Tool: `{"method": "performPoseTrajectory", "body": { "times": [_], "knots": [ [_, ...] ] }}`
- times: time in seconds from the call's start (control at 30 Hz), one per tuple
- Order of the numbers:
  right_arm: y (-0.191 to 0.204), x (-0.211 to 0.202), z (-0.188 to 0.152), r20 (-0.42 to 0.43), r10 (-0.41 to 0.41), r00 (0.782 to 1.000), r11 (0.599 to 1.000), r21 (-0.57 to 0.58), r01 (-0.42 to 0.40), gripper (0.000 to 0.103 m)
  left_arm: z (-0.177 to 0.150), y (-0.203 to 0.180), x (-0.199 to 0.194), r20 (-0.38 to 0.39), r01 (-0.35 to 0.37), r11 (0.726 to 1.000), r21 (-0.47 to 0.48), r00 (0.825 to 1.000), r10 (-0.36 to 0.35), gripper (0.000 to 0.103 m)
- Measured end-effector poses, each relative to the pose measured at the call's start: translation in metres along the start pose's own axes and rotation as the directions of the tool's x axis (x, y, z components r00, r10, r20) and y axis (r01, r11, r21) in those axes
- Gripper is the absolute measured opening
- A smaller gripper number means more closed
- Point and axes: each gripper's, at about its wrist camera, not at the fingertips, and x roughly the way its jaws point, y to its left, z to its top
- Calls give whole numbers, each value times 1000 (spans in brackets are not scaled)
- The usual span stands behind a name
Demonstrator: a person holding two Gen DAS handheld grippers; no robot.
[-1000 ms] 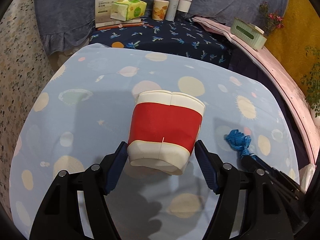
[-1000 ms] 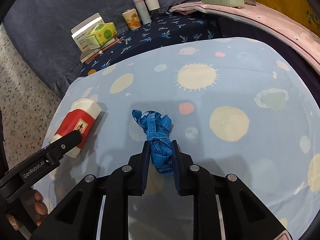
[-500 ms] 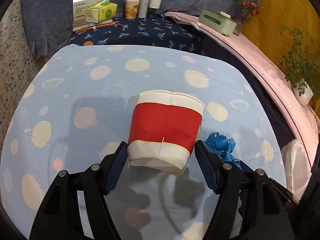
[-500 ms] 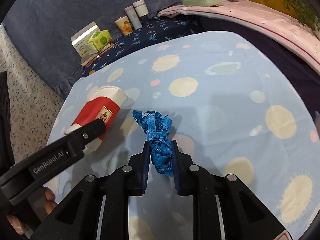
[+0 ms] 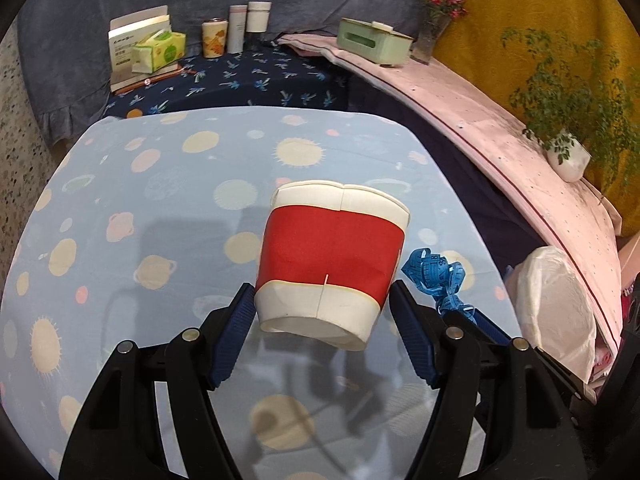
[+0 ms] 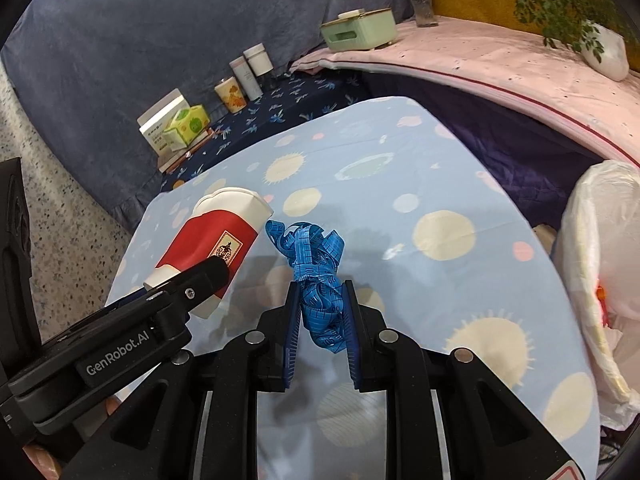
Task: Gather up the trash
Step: 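Carry the red cup and blue cloth over the bin and release both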
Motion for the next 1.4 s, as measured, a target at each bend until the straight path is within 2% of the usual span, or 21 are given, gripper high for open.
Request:
{"method": "performPoseTrajectory", "body": {
  "times": [0.3, 0.57, 1.0, 1.4],
  "knots": [
    [-42, -35, -4, 51, -28, 998, 998, 59, 25, 19, -2, -53, -16, 23, 39, 997, 69, 999, -41, 65],
    [-95, -74, -1, 118, -80, 990, 989, 137, 64, 19, -8, -104, -15, 10, 79, 986, 148, 997, -81, 65],
    [-180, -123, -8, 180, -172, 968, 955, 273, 119, 19, -23, -203, -10, -31, 163, 940, 298, 986, -161, 65],
    [-239, -146, -22, 191, -240, 952, 912, 381, 153, 19, -38, -261, 7, -113, 240, 900, 363, 970, -213, 65]
  ]
}}
